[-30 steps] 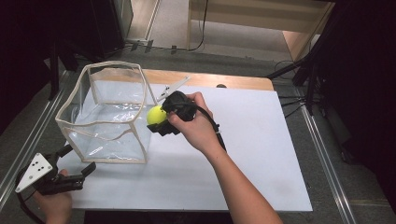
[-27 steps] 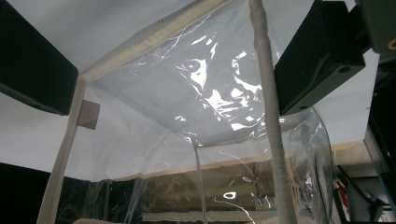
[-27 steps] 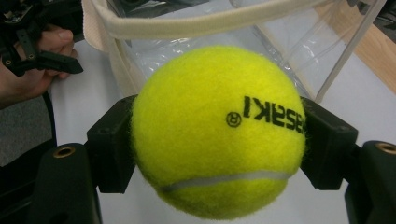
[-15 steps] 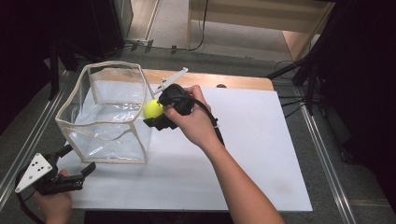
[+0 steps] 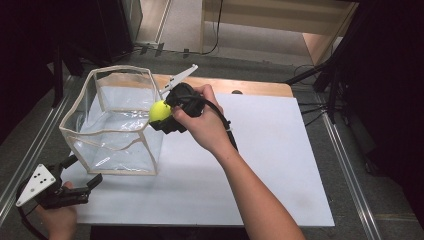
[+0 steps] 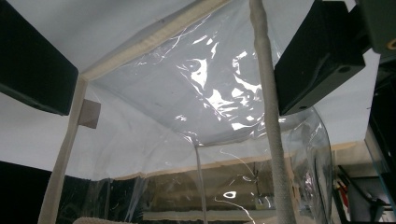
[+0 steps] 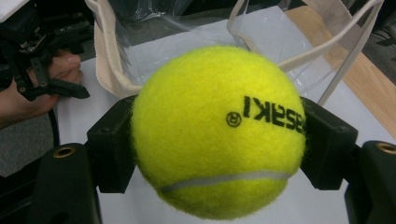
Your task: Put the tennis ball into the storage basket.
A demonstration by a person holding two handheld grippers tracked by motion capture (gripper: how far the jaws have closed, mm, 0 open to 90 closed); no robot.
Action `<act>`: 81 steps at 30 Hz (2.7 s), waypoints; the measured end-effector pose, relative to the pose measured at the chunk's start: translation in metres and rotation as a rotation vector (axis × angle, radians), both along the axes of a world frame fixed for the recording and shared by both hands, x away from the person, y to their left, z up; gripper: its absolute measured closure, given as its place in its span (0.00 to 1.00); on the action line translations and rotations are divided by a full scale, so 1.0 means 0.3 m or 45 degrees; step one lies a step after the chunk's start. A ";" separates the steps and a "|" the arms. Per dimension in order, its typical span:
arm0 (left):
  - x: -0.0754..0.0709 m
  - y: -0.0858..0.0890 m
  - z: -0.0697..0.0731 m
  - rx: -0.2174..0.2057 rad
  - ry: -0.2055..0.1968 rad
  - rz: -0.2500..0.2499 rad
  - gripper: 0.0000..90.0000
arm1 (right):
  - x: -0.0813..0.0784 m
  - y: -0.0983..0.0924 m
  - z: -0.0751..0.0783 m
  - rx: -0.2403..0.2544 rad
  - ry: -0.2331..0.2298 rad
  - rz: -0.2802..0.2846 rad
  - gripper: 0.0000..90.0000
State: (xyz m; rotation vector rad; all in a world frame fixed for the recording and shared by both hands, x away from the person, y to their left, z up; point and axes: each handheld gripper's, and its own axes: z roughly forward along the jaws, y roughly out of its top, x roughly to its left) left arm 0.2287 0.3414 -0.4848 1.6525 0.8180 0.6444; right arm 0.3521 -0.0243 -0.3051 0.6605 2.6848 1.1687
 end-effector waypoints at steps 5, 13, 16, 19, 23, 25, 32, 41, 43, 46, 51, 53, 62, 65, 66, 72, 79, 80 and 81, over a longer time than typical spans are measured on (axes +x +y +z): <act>0.000 0.000 0.000 -0.004 0.001 0.000 0.00 | 0.004 0.009 0.015 0.005 -0.016 0.006 0.26; 0.000 0.001 0.000 -0.003 0.002 -0.002 0.00 | 0.009 0.025 0.046 0.010 -0.036 -0.002 0.26; 0.000 0.001 0.000 -0.003 0.002 -0.002 0.00 | 0.013 0.033 0.055 0.011 -0.039 -0.002 0.26; 0.000 0.001 0.001 -0.001 0.003 -0.002 0.00 | 0.018 0.043 0.063 0.016 -0.041 0.002 0.26; 0.001 0.001 0.000 -0.005 0.001 -0.002 0.00 | 0.023 0.060 0.067 0.013 -0.044 0.005 0.26; 0.000 0.002 0.001 -0.003 0.005 -0.002 0.00 | 0.027 0.070 0.068 0.011 -0.044 0.010 0.26; 0.001 0.002 0.000 -0.009 0.001 -0.006 0.00 | 0.038 0.105 0.074 0.012 -0.047 0.030 0.26; 0.001 0.002 0.001 -0.013 0.006 -0.001 0.00 | 0.048 0.146 0.071 0.010 -0.045 0.043 0.26; 0.001 0.002 0.001 -0.013 0.006 -0.001 0.00 | 0.048 0.156 0.066 0.007 -0.040 0.047 0.26; 0.001 0.003 0.001 -0.010 0.006 -0.002 0.00 | 0.051 0.171 0.059 -0.004 -0.040 0.054 0.26; 0.002 0.002 0.001 -0.020 0.007 0.000 0.00 | 0.062 0.188 0.047 -0.018 -0.036 0.064 0.26; 0.002 0.002 0.001 -0.018 0.007 -0.001 0.00 | 0.066 0.193 0.040 -0.025 -0.032 0.072 0.26; 0.003 0.003 0.001 -0.012 0.005 -0.003 0.00 | 0.082 0.210 0.015 -0.067 0.003 0.072 0.26; 0.003 0.002 0.001 -0.014 0.005 -0.003 0.00 | 0.085 0.215 0.010 -0.087 0.014 0.083 0.26; 0.003 0.002 0.001 -0.017 0.004 -0.004 0.00 | 0.085 0.216 0.010 -0.097 0.028 0.086 0.26; 0.003 0.002 0.001 -0.020 0.006 -0.002 0.00 | 0.078 0.224 0.008 -0.136 0.056 0.097 0.25; 0.002 0.003 0.001 -0.018 0.006 -0.003 0.00 | 0.056 0.203 0.036 -0.101 0.010 0.070 0.11; 0.002 0.004 0.002 -0.011 0.006 -0.004 0.00 | 0.053 0.197 0.041 -0.091 0.005 0.063 0.10; 0.002 0.004 0.001 -0.013 0.006 -0.004 0.00 | 0.049 0.190 0.045 -0.082 -0.003 0.059 0.10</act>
